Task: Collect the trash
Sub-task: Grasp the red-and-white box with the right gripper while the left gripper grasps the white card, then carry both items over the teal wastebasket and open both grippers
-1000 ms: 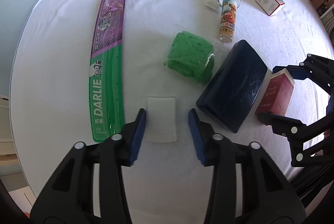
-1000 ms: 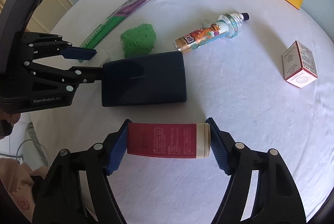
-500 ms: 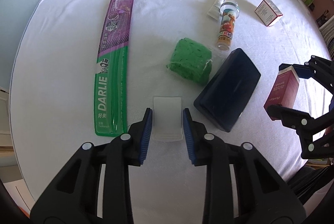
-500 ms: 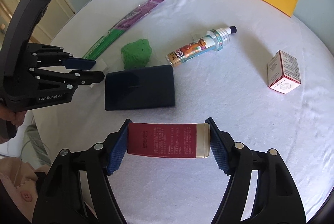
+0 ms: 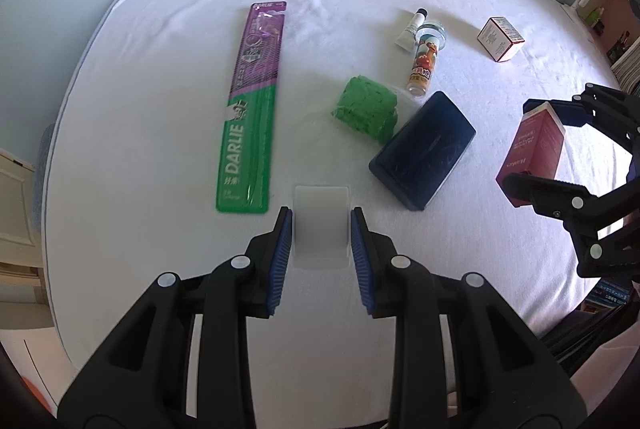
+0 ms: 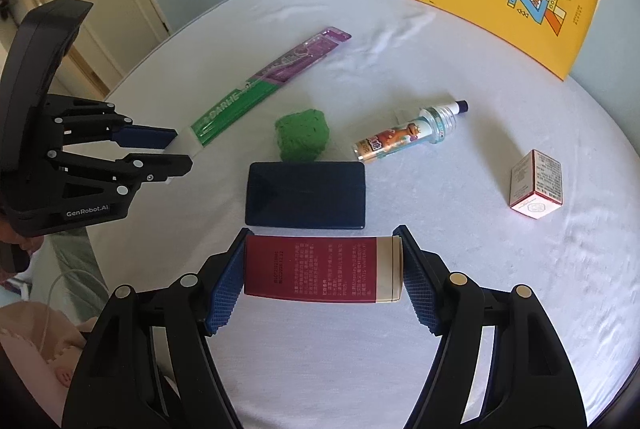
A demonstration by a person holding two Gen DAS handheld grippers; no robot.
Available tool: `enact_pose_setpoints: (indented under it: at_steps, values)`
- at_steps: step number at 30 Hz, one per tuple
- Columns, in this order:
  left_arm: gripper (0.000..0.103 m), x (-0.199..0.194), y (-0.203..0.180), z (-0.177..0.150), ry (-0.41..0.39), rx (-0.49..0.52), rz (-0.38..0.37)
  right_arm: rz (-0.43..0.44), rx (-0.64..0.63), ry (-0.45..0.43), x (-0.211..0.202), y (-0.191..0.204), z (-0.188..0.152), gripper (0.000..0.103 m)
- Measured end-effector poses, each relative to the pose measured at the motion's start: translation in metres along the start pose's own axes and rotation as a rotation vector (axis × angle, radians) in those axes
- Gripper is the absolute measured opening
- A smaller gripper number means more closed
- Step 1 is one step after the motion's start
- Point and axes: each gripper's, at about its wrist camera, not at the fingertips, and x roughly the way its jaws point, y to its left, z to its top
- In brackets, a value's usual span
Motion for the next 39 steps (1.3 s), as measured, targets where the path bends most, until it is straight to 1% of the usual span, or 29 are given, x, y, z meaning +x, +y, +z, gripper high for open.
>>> enact_pose_setpoints:
  at_steps: [8,14,17,25,28,35,39]
  values:
    - [0.027,-0.02,0.015,-0.034,-0.023,-0.093,0.038,0.044,-0.103,-0.002,-0.002,0.032,0.007,0.071]
    - [0.027,-0.037,0.035,-0.074,-0.032,-0.208,0.075,0.101,-0.215,0.002,0.0,0.07,0.014,0.071]
    - [0.027,-0.044,0.046,-0.096,-0.032,-0.272,0.093,0.137,-0.287,0.008,0.003,0.096,0.017,0.071]
    - [0.027,-0.064,0.077,-0.171,-0.031,-0.488,0.142,0.241,-0.484,0.026,0.013,0.172,0.023,0.071]
    - [0.027,-0.071,0.087,-0.201,-0.026,-0.568,0.168,0.278,-0.562,0.033,0.015,0.202,0.022,0.071]
    - [0.027,-0.084,0.108,-0.261,-0.018,-0.731,0.215,0.368,-0.708,0.052,0.017,0.268,0.014,0.071]
    - [0.027,-0.089,0.114,-0.29,-0.014,-0.816,0.233,0.415,-0.785,0.065,0.019,0.303,0.01,0.071]
